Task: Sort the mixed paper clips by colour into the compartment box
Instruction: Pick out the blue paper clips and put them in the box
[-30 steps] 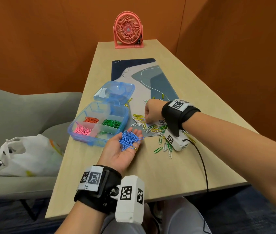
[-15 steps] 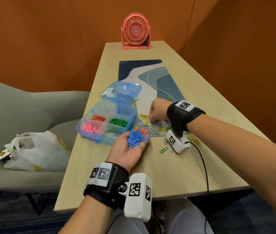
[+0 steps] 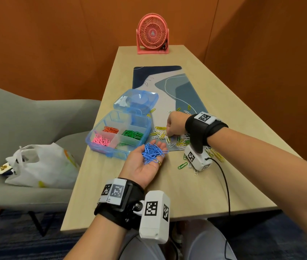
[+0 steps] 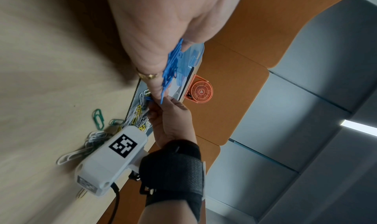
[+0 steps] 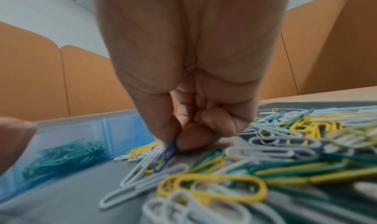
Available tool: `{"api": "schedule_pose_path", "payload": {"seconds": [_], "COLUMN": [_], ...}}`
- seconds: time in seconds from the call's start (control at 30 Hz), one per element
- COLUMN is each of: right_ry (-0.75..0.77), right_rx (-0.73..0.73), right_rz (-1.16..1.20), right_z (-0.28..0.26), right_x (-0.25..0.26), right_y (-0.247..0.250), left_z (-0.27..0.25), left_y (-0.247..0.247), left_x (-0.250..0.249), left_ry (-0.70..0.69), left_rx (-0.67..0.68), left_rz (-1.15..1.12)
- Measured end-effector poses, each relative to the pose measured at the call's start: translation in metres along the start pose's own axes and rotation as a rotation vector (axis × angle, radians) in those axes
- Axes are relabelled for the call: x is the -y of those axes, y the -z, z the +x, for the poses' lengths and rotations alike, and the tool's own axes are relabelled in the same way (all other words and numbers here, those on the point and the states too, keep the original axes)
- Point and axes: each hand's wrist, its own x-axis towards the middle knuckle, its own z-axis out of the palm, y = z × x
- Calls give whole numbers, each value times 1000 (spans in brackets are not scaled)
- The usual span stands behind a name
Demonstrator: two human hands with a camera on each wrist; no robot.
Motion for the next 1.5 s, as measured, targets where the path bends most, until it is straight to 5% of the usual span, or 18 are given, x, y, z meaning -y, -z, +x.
{"api": "schedule_pose_path", "payload": {"seconds": [0.23, 0.4, 0.63, 0.93, 1.2, 1.5], "right_ry": [51, 253, 388, 141, -62, -57], "right_rx": [-57, 19, 143, -38, 245, 264], "right_rz": [132, 300, 116, 281, 639, 596], "right_z": [-14, -52, -75, -35, -12, -14], "right_x": [-4, 12, 46, 48, 65, 59], "right_y": [12, 45, 33, 27, -14, -7], "left_z": [-4, -8, -16, -36, -45, -36], "left_y": [-1, 0, -2, -9, -15, -12], "left_x": [0, -2, 0, -24, -73, -140], "left_ry": [-5, -8, -15, -84, -217, -400], "left_rx": [-25, -23, 85, 67, 84, 50], "left_rz": [10, 10, -77, -7, 11, -36]}}
